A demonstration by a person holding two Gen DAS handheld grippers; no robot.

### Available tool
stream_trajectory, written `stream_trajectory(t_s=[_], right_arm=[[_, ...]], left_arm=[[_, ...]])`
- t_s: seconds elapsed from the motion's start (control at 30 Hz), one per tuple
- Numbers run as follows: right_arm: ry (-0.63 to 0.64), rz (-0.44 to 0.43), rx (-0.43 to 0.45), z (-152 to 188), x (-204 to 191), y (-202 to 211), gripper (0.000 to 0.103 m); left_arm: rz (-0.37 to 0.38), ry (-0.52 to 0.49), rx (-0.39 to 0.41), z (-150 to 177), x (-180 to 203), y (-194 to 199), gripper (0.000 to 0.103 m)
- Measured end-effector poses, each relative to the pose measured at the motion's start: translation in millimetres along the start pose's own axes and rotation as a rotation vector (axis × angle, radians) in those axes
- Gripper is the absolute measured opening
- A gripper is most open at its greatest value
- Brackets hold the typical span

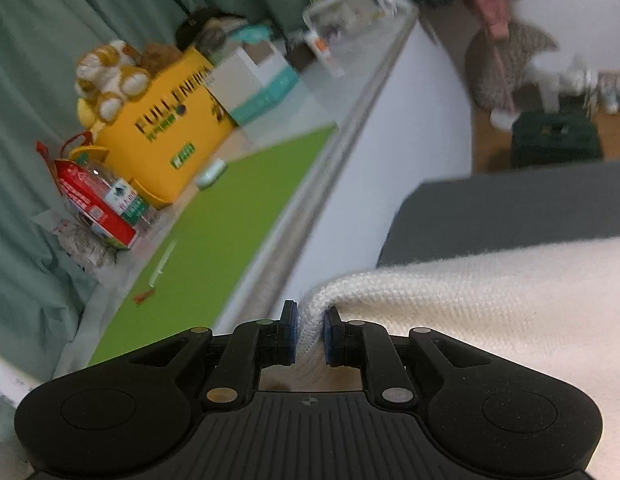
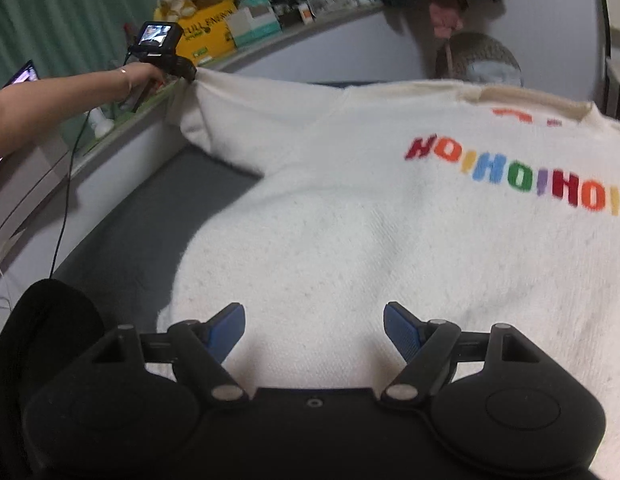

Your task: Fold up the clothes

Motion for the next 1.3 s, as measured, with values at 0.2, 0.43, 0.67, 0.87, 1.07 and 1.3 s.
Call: stream_trajectory(t_s=[0.2,0.43,0.67,0.87,1.07,1.3], right_arm=[[-0.06,0.025,-0.046,5.4,4.9,-3.6,0.076],[-0.011,0.037,-0.058,8.4,-12.1,1.2,0.076],[-0.004,0.005,-0.041,14.1,-32.3,5.2,0.076],[-0.021,0.0,-0.03,19.7,-38.4,11.7,0.076],[-0.024,-0.003,-0.033,20.8,-38.4,12.9,0.076],[-0.038,0.011,-0.041,24.4,-33.4,8.3,0.076]], left_arm=[[0.017,-0.137,-0.184,33.2,40.5,-51.2,0.026],[0.058,0.083,0.007,25.7,3.0,-13.4,0.091],[0.337,0.294,0.138,46.2,-25.1,48.1,0.099],[0.408,0.594,-0.027,137.4,-7.0,50.9,0.099],[0.414,0.984,-0.07,188.8,1.5,5.4,0.08],[0.353,0.975,-0.003,150.9,25.5,-19.7,0.063]])
Point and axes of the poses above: each gripper's, at about its wrist camera, not at the fingertips, and y roughly against the way its jaws point, x to its right, z to its underside, the point moved 3 cm from there along -y, roughly the way its jaws point, and after that the axes turned 2 degrees about x, right-handed, at the moved point
